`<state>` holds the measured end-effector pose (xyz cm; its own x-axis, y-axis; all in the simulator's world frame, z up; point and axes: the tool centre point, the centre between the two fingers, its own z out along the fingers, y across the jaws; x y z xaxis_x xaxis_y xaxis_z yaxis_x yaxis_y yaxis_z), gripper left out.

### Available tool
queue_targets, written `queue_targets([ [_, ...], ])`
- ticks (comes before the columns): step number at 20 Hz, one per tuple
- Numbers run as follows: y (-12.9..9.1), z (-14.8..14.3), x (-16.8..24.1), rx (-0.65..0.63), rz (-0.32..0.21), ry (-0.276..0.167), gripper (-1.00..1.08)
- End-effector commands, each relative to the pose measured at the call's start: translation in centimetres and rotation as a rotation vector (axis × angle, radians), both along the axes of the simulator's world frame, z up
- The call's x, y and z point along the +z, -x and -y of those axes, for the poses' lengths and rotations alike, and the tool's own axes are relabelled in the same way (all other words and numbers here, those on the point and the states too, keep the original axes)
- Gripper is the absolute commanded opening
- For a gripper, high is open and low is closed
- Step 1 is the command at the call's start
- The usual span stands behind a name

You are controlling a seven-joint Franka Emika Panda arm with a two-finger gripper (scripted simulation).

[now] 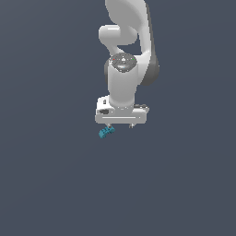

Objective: Pick up the object and move it to a goal position.

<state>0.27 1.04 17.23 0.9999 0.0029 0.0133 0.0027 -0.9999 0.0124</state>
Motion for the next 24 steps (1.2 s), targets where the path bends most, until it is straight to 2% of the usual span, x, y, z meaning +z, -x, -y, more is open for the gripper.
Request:
queue_targets([
  [1,0.0,0.0,0.0,0.0,0.0,0.0,1.0],
  [9,0.1,3.0,1.1,-0.059,-0.004,0.001,1.0],
  [16,0.2,3.1,0.8,-0.075,-0.004,0.0,1.0],
  [24,0.9,3.5,-0.7,-0.187,-0.006,-0.009,1.0],
])
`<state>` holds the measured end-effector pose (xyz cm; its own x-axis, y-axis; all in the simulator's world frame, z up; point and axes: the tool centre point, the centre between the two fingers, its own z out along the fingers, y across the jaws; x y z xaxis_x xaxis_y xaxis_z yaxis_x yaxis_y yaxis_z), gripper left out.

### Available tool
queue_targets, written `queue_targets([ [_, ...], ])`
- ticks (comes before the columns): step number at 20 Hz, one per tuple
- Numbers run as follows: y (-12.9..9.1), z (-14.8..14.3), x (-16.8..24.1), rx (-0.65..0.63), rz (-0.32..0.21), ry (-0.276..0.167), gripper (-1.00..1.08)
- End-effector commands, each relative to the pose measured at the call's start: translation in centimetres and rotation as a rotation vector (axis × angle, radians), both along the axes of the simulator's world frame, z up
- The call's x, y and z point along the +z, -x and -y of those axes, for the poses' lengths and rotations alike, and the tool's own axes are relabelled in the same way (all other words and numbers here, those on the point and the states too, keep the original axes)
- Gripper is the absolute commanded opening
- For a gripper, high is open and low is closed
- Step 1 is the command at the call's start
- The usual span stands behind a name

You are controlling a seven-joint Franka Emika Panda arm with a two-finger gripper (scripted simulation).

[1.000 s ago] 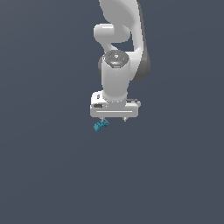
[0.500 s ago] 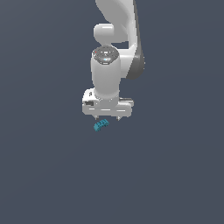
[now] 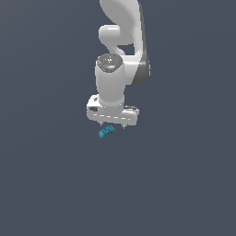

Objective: Pick up the object and move it to a goal position.

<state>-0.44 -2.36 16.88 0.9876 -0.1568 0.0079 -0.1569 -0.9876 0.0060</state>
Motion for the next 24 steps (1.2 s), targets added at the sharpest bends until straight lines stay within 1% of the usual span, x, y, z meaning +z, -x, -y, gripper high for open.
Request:
queue_targets([
  [1,0.3,0.2,-0.7,-0.048,-0.001,-0.003,1.0],
  [6,1.2,0.8,-2.5,-0.179,-0.002,-0.01,1.0],
  [18,4.1,2.7,-7.2,-0.566,-0.005,-0.015,1.0],
  [24,5.3,3.5,-8.7,-0.702,-0.005,-0.013,1.0],
])
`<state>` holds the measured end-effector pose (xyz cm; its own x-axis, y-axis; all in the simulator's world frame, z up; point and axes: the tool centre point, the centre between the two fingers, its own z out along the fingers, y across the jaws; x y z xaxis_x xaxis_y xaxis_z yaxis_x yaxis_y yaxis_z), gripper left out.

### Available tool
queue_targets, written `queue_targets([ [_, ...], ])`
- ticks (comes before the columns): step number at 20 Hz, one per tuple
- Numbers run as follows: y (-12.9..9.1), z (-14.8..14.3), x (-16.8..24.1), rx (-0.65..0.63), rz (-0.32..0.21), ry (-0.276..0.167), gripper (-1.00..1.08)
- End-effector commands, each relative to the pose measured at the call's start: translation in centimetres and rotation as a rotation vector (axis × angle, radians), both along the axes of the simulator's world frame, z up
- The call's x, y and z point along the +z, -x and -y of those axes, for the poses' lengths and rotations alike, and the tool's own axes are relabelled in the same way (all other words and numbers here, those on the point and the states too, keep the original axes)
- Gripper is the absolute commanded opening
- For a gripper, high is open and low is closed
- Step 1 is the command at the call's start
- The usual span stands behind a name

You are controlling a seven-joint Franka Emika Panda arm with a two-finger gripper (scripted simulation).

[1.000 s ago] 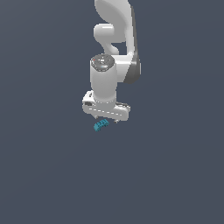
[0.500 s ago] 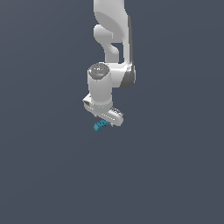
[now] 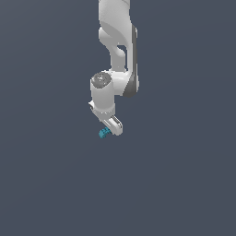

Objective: Pick up the object and move it to a goal position.

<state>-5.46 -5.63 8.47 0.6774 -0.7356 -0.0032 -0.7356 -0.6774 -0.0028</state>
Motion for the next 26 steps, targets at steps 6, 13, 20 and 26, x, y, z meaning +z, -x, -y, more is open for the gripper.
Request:
queue_targets([
  [6,0.9,0.6,-1.1,-0.105,0.0,0.004,1.0],
  [13,1.0,0.7,-1.3,-0.114,-0.001,0.004,1.0],
  [20,1.1,0.7,-3.8,-0.117,-0.001,0.004,1.0],
  [26,1.1,0.7,-6.0,-0.119,0.0,0.004,1.0],
])
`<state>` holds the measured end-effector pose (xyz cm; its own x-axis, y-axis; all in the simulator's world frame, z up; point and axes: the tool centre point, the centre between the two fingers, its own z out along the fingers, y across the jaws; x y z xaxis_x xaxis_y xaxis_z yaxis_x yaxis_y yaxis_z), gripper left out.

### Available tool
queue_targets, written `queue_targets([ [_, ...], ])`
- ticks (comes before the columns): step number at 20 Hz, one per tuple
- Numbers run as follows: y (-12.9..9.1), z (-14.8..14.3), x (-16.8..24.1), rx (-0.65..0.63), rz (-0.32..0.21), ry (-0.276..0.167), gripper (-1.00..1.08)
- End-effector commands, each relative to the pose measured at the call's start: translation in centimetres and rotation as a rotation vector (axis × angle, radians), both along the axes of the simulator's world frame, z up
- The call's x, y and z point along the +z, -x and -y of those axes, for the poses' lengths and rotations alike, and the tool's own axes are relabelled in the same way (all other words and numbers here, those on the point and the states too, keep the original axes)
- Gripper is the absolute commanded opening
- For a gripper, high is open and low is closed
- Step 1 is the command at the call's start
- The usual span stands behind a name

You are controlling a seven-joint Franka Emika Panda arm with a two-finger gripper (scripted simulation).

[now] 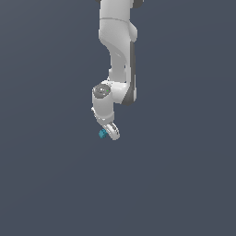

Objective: Pick up the object and move it to a goal position.

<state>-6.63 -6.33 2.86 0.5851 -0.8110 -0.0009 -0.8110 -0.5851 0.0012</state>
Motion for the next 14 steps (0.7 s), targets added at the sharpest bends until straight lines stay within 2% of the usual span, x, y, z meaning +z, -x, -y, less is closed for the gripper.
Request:
queue_targets([
  [1,-0.06,-0.02,-0.55,0.0,0.001,0.0,1.0],
  [3,-0.08,-0.02,-0.66,0.0,0.001,0.0,1.0],
  [4,-0.08,-0.02,-0.66,0.0,0.001,0.0,-1.0],
  [14,-0.1,-0.05,-0.62,0.0,0.002,0.0,-1.0],
])
